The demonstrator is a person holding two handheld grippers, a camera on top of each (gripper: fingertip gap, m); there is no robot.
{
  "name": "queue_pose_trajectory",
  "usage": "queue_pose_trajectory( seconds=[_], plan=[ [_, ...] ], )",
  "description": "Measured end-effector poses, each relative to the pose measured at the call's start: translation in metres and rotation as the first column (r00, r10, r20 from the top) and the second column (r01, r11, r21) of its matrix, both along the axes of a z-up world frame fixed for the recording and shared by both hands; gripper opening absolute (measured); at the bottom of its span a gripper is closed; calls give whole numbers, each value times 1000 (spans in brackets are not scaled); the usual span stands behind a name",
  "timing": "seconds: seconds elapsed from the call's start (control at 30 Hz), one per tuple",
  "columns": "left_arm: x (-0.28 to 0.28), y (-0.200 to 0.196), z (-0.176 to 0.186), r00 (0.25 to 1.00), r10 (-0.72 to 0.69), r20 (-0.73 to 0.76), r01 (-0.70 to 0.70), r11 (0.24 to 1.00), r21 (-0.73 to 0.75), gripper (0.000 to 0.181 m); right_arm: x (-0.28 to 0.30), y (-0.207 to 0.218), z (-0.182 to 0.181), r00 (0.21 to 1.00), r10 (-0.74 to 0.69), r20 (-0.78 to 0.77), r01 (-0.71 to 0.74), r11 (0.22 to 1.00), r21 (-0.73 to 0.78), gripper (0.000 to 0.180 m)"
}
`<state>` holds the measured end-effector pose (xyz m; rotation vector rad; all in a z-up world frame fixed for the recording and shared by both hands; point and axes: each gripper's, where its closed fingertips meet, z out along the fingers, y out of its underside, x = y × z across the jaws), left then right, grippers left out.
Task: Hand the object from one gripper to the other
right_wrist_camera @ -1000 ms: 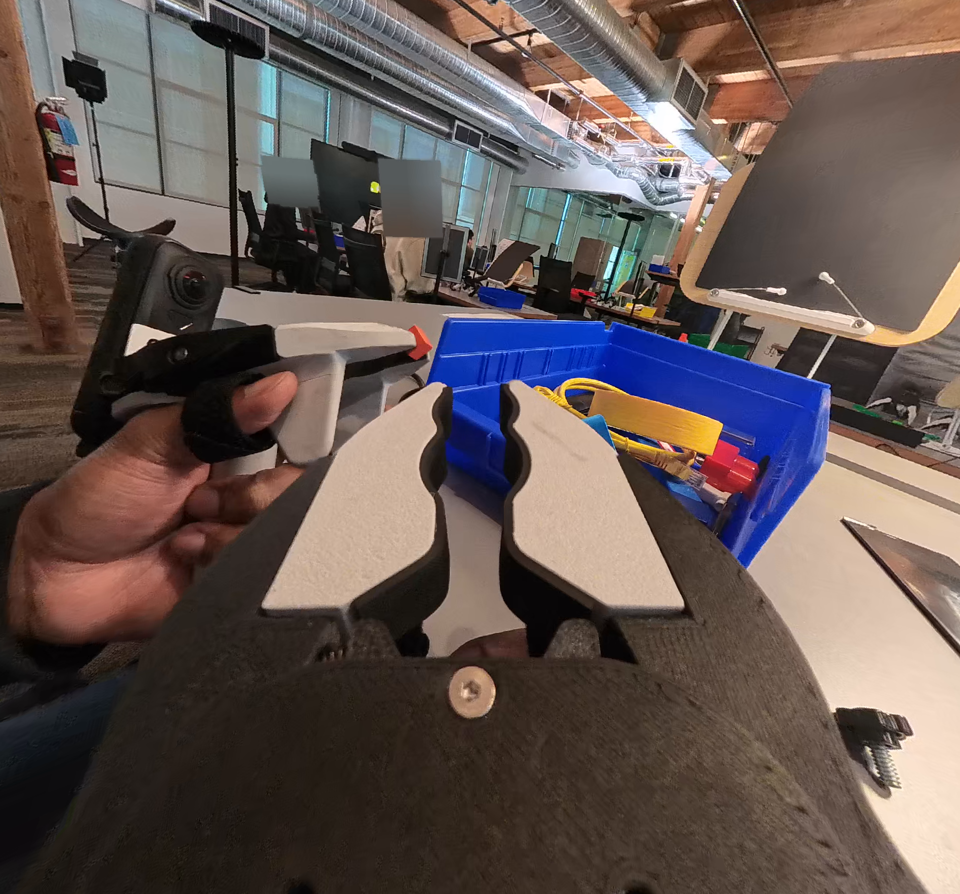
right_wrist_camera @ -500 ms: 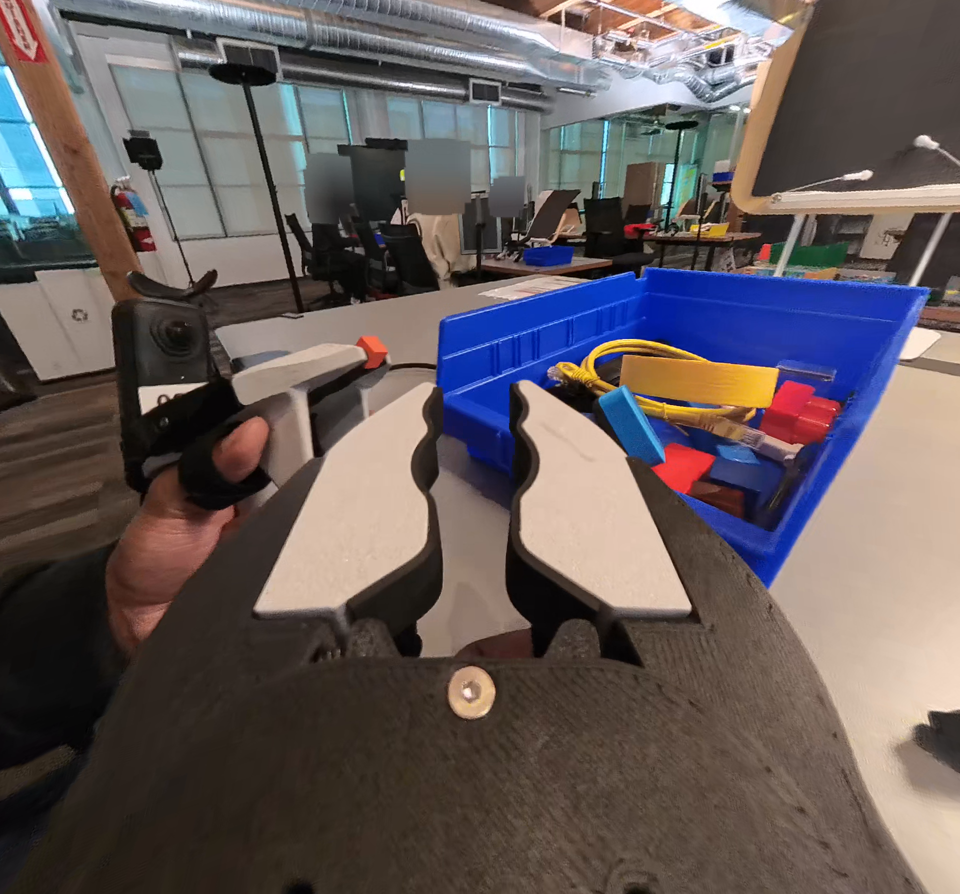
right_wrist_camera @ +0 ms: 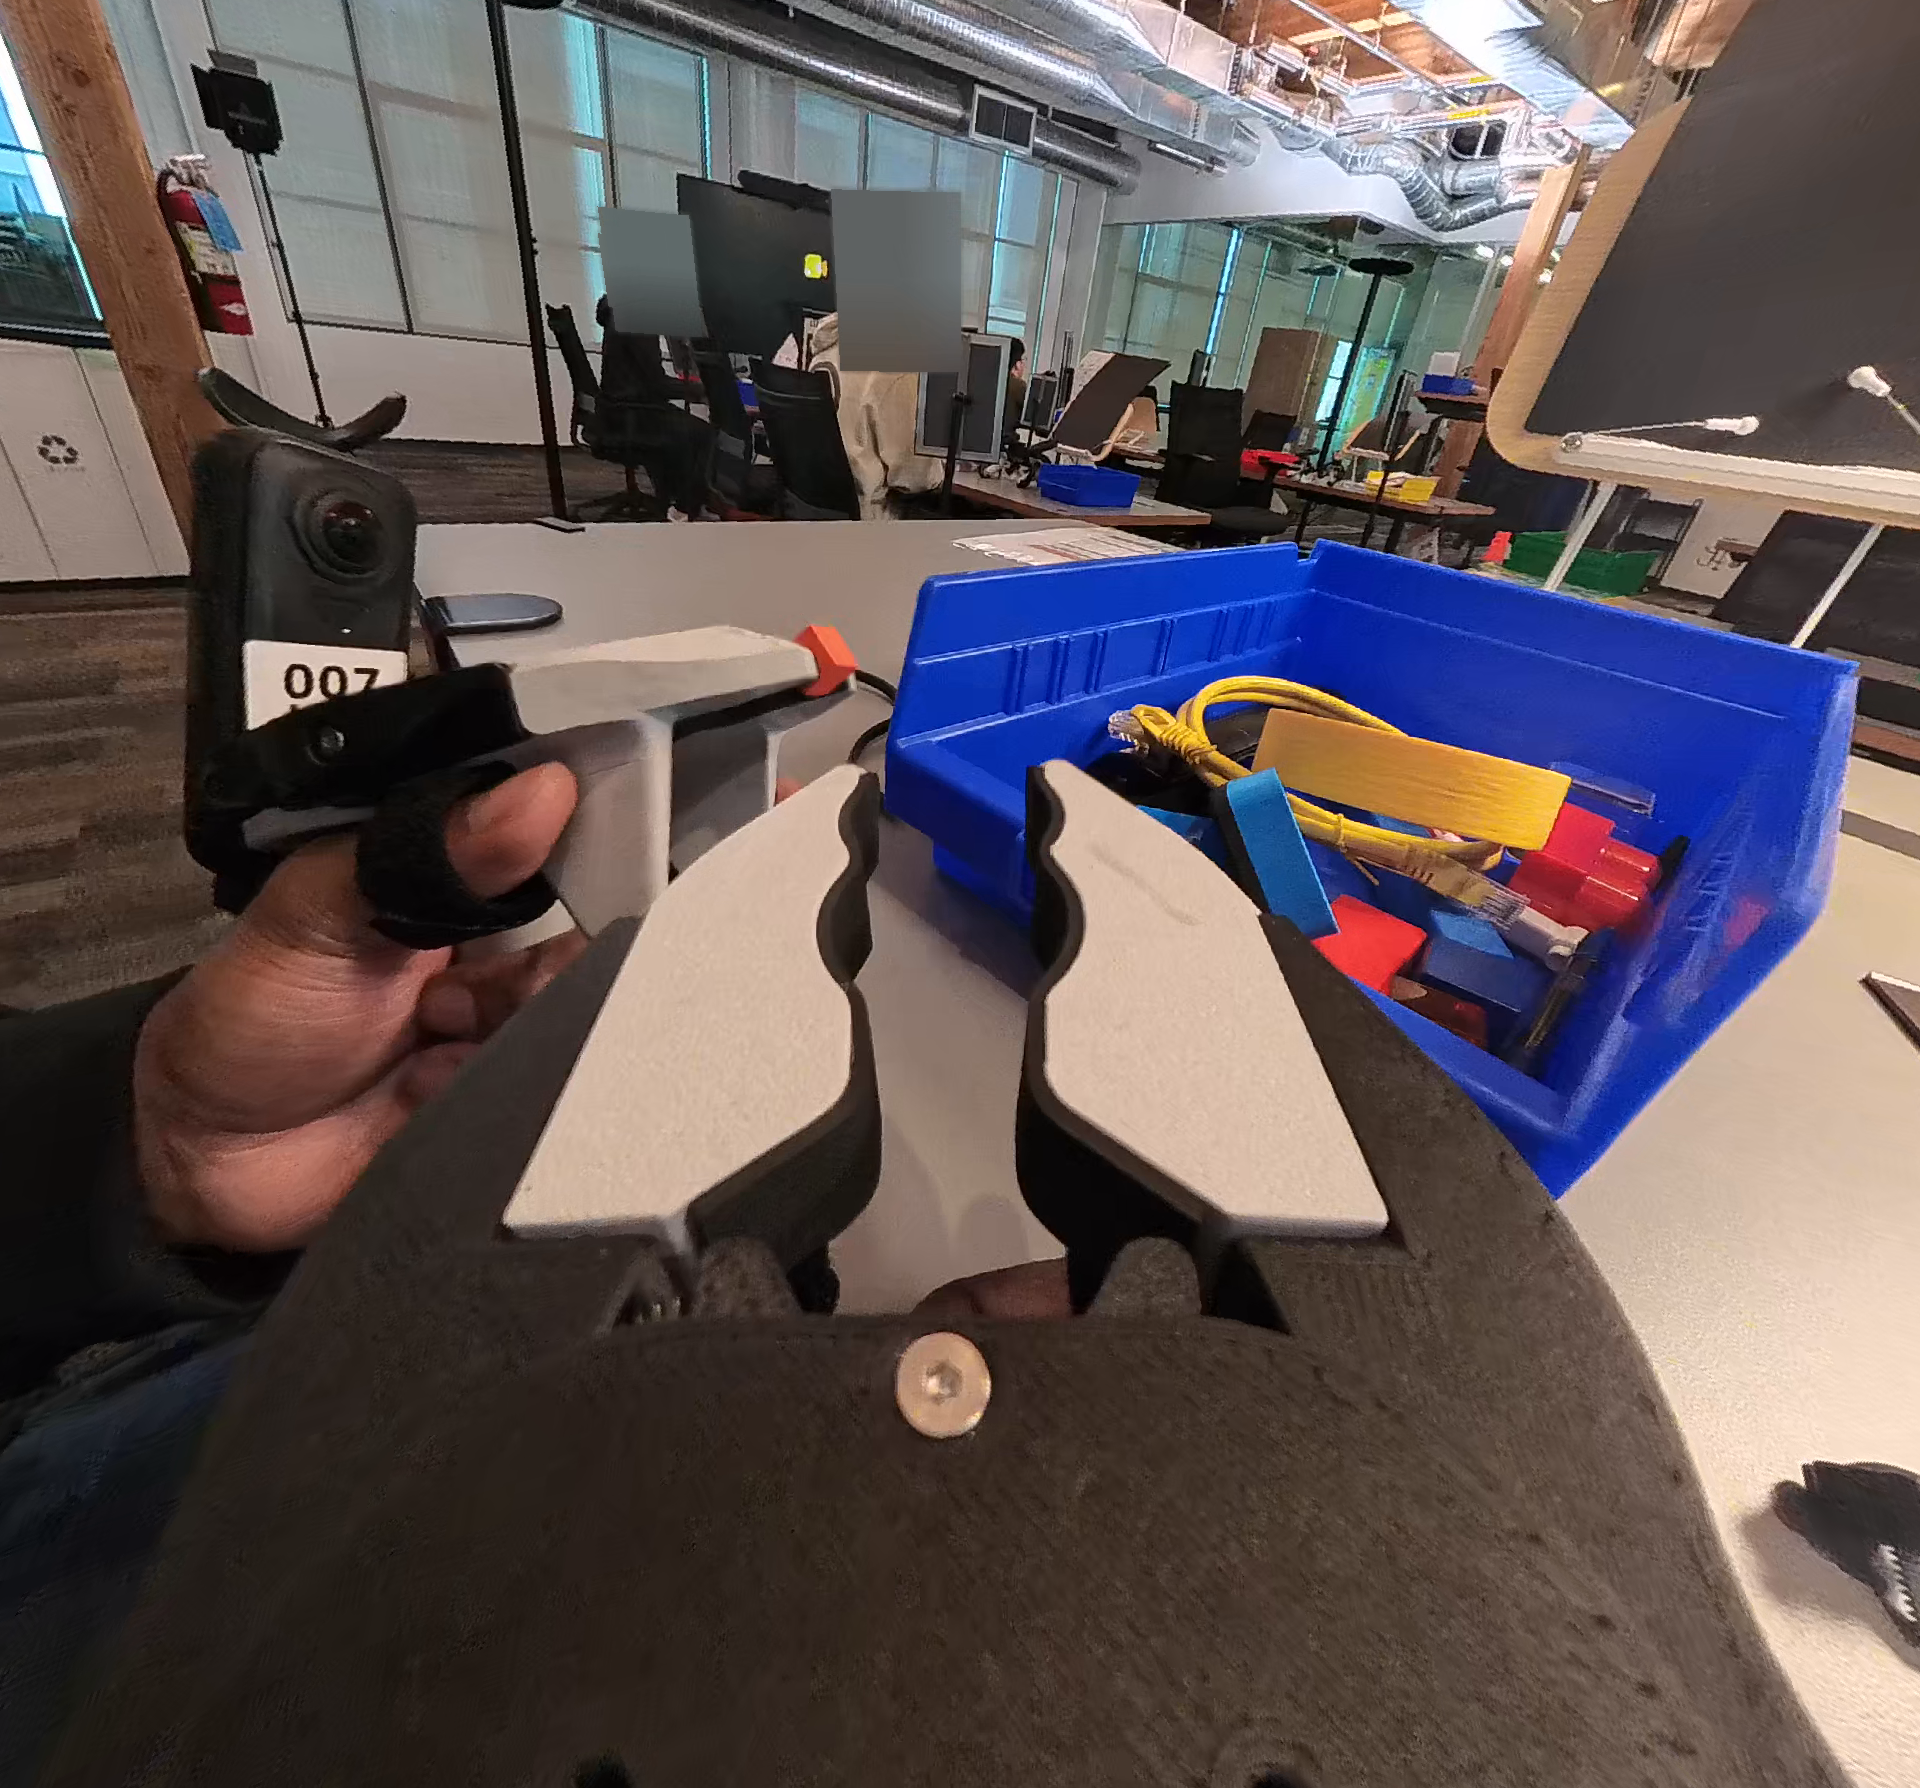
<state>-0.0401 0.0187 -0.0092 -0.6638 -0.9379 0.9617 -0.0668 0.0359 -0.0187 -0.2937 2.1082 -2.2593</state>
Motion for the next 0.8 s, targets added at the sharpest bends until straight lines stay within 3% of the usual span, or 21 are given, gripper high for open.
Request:
queue_pose_trajectory(
  seconds=[0.8],
  plan=[
    [2, -2, -3, 1000, -15, 9, 15, 999, 40, 11, 2, 0, -2, 1000, 5, -10, -5, 1000, 8, 25]
  ],
)
